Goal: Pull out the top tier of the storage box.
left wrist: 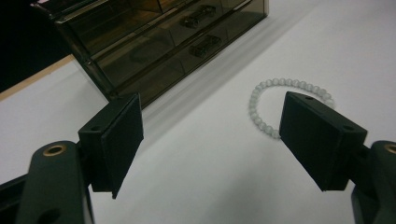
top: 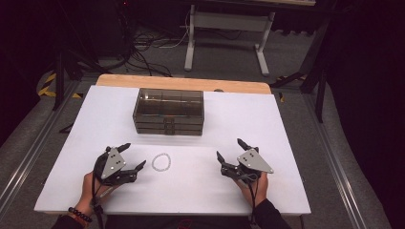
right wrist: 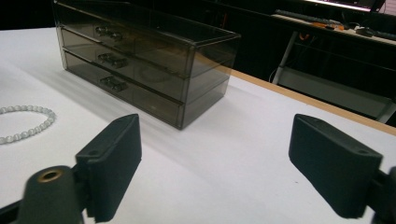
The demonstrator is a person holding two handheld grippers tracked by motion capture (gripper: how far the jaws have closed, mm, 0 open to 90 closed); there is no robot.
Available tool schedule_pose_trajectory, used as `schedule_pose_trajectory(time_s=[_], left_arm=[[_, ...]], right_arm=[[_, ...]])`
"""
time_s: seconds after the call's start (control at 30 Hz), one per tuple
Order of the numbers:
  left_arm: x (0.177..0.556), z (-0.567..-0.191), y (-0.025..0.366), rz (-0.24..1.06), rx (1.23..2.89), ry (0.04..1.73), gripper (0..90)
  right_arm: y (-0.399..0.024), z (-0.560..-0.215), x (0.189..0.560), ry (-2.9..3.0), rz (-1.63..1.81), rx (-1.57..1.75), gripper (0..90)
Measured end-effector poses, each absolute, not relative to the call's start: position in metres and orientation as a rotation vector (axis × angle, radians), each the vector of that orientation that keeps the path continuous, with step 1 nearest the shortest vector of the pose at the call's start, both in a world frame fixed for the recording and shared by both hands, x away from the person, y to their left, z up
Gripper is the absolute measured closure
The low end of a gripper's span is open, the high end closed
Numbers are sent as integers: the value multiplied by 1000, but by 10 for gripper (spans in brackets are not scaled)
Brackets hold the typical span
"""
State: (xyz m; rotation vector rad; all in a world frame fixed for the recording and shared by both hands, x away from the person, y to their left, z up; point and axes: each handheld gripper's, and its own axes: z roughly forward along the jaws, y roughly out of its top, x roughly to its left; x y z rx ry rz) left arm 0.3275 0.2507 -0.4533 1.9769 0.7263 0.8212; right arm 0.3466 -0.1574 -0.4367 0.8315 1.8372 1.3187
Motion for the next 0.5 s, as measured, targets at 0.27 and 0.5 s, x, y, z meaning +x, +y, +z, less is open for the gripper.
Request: schedule_pose_trajectory(time_s=[0.27, 0.5], left_arm=[[348, -449, 226, 877, 1948, 735, 338], [363, -445, 208, 961, 1922, 735, 407]], right_arm=[[-183, -437, 340, 1773, 1285, 868, 161], [-183, -439, 340, 1782, 1276, 868, 166]])
